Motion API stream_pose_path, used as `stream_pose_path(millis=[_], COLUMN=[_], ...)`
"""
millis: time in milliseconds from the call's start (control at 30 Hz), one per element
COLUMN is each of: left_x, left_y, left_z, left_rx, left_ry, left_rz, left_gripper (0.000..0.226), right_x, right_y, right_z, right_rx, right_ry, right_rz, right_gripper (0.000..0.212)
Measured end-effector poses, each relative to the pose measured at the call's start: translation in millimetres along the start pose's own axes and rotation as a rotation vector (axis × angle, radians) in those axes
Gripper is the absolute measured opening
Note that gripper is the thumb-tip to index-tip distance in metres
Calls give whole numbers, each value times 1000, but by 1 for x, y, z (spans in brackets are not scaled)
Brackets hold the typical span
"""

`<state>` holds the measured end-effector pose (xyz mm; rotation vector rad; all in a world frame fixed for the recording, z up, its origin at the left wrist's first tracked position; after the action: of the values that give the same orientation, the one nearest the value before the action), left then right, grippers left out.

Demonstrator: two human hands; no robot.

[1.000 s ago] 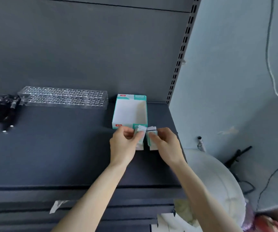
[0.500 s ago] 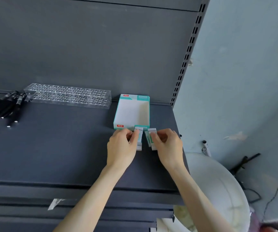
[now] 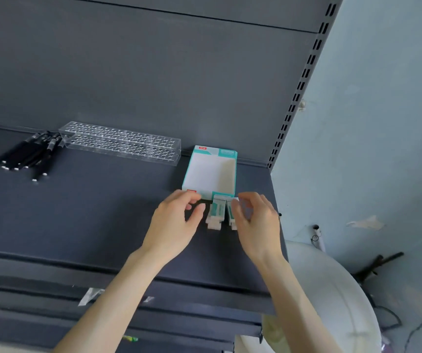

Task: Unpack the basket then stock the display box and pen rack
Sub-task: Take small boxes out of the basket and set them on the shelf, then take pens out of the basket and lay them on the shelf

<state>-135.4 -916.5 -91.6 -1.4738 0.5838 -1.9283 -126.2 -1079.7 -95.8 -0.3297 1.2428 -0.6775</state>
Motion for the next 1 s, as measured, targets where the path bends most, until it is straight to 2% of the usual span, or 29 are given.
stream_pose_path(millis=[133,300,700,833,1000], left_x=[-3,-40,-229,-273,-321], left_y=[-49,-119,-330,-390,-447], left_z=[-10,-36,-114,-116,-87], left_rx=[91,223,349,374,394], left_ry=[120,137,36,-14,39], left_rz=[76,156,320,301,310], left_gripper=[26,30,30,27,25], right_x=[-44,-109,-283,-335,-389], right_y=[5,40,247,299,359], right_z=[-7,-30,-116,-121,-100], right_rx=[-28,-58,-204,-236,-251], right_ry=[-153,-272,-405,-429,-478], right_rz=[-32,-5,56,83,95], right_gripper=[27,26,28,27,28])
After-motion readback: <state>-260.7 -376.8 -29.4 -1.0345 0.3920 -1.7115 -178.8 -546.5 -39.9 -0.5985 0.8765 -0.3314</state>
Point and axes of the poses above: each hand's wrist, its own z-axis towards the middle knuckle, its own y-axis out of the palm, x = y × z, the point moved 2 cm from there along z, towards the middle knuckle, and after that the axes turned 4 degrees about z, right-handed, at the moved point
